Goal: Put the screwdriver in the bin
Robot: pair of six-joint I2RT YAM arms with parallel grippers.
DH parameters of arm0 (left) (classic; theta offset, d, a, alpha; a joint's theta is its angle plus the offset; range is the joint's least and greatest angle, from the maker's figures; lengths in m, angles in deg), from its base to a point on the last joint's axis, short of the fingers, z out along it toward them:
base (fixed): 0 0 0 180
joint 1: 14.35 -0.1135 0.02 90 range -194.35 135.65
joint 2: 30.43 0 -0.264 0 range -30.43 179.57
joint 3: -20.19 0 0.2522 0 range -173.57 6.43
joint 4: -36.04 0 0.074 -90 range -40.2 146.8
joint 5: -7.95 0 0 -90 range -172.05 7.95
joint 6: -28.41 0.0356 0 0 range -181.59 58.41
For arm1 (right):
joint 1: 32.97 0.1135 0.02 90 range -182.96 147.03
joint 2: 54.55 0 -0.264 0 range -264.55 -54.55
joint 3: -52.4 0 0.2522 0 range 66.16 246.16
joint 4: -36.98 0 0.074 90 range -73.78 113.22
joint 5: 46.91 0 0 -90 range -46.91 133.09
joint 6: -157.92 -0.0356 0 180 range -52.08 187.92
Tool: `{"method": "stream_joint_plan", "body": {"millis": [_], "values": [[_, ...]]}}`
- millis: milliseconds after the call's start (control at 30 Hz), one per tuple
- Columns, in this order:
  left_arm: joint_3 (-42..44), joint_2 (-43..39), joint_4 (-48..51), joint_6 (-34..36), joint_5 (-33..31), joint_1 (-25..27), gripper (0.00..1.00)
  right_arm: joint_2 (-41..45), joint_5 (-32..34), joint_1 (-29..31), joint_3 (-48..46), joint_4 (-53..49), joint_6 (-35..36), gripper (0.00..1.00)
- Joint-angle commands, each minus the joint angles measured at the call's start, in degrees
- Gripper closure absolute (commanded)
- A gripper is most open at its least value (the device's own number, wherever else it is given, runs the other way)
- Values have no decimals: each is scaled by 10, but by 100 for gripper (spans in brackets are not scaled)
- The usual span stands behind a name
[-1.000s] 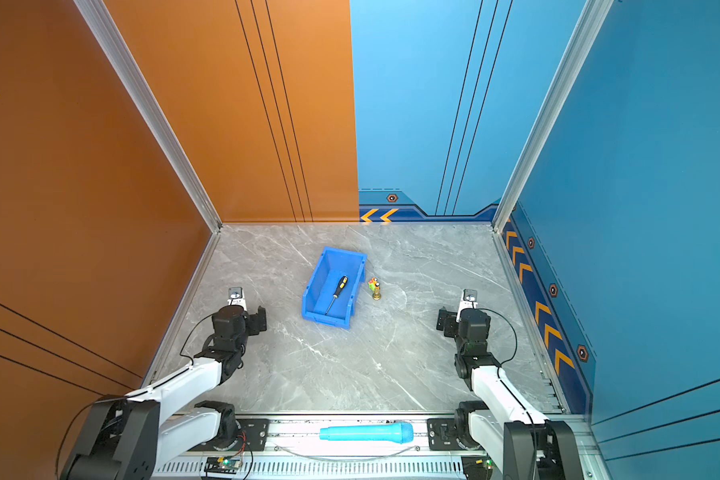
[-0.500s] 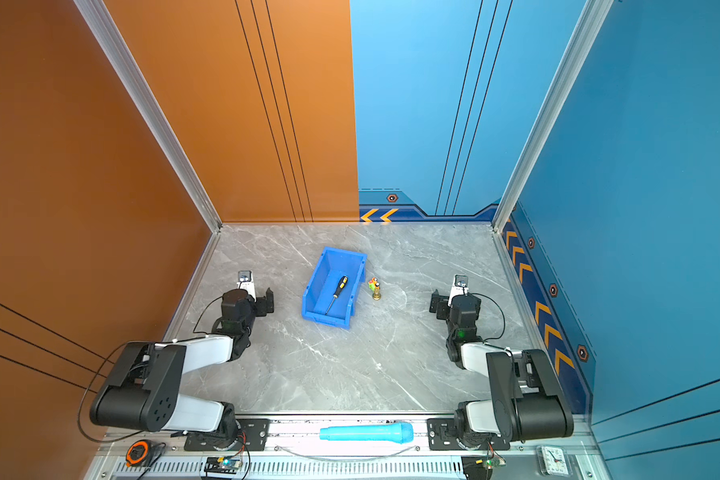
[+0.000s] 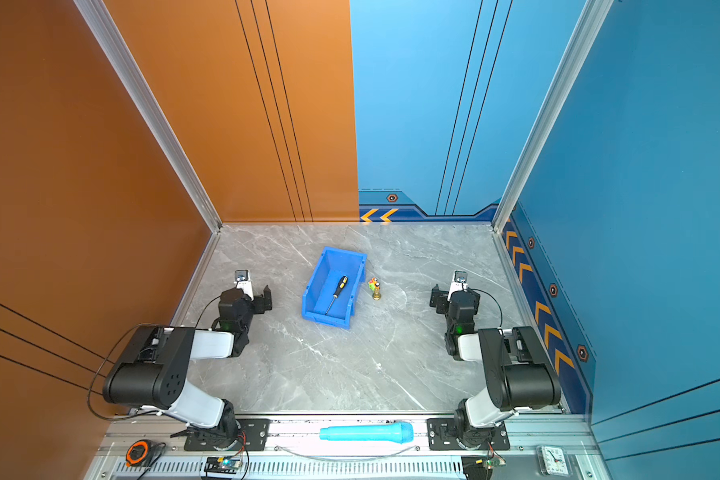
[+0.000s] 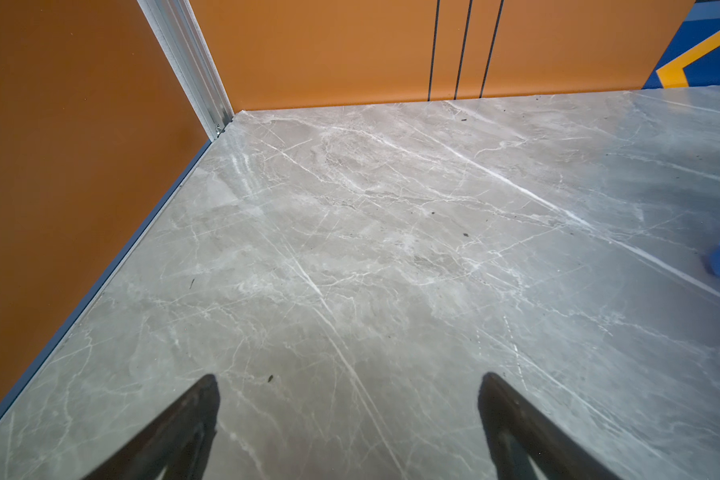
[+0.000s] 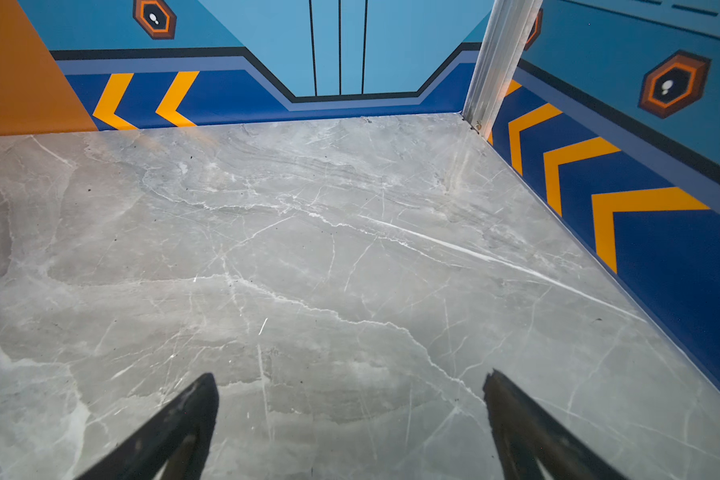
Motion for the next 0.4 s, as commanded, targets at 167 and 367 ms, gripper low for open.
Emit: {"method": "stream_joint_plan", "body": {"millis": [167, 367], "values": [[5, 4, -19, -4, 15, 2, 2, -2, 14, -2, 7, 5, -8, 0], [6, 4, -18, -5, 14, 3, 2, -2, 15, -2, 7, 5, -8, 0]]}}
